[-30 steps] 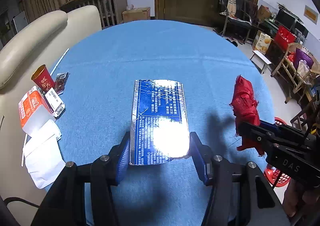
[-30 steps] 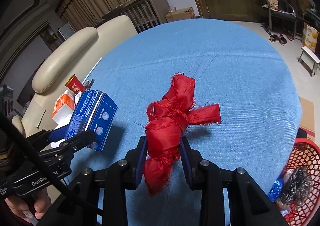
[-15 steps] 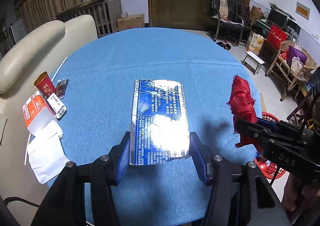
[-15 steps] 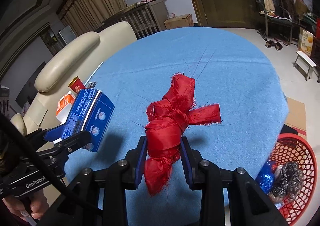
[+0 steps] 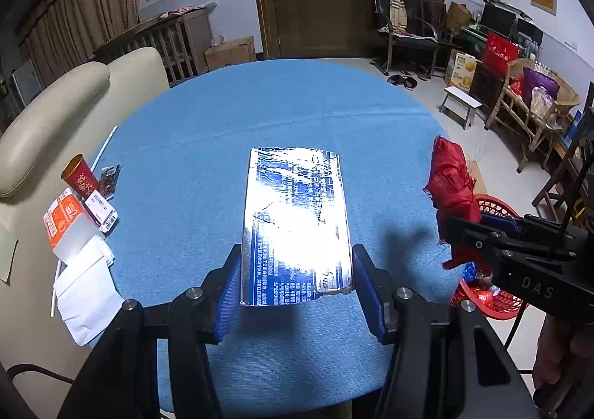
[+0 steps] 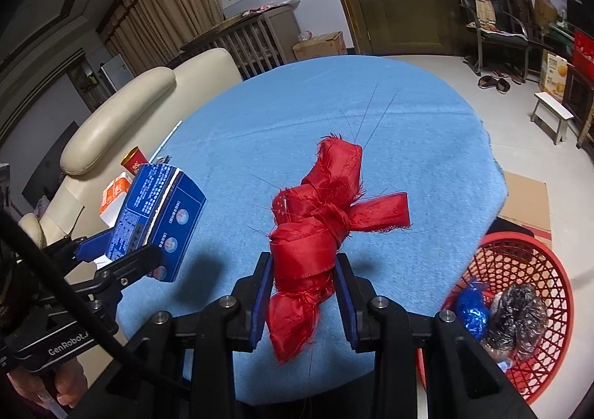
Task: Collect trash
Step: 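Carry the carton in the left tool over the basket while the right tool carries the red cloth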
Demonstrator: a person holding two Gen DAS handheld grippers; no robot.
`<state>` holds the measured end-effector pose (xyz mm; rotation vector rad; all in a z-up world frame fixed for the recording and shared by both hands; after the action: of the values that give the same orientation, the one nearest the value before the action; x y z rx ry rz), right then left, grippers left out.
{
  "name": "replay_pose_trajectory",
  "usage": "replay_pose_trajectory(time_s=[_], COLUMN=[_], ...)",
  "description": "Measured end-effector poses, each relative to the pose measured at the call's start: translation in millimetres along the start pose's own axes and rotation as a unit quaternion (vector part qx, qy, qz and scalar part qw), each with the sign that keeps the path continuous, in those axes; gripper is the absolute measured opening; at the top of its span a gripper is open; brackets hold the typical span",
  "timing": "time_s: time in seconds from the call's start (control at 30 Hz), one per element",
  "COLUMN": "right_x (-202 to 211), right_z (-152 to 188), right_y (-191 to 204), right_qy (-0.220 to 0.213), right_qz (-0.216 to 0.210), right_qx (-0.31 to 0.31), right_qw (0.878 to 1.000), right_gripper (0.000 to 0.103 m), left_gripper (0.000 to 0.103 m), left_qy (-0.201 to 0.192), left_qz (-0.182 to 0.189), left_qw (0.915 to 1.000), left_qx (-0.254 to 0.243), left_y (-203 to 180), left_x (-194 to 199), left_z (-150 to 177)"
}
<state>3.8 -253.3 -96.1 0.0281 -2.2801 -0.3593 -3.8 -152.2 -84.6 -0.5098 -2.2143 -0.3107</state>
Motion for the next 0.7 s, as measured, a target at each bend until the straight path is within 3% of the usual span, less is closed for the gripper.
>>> replay_pose_trajectory(time_s=[0.7], right_x=[8], right_z=[22], right_y=[-32], right_qy=[0.008], right_qz=[0.006], right_qx=[-0.029], right_qw=[1.000], right_gripper=[0.035], left_gripper=[0.058], left_qy=[0.003], left_qz=[-0.008], left_qw=[0.9987], left_qx=[-0.051], left_y=[-27], left_x=[3], left_z=[10])
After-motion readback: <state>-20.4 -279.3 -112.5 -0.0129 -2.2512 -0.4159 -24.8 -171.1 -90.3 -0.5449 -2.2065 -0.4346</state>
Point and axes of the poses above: each gripper's, at about its wrist camera, not at the fingertips, and x roughly against the way its jaws point, y to its left, z to its underside, the point moved 8 cm from there along -x, roughly the way its jaws point, and after that the axes turned 2 degrees about z, right-handed, at the moved point
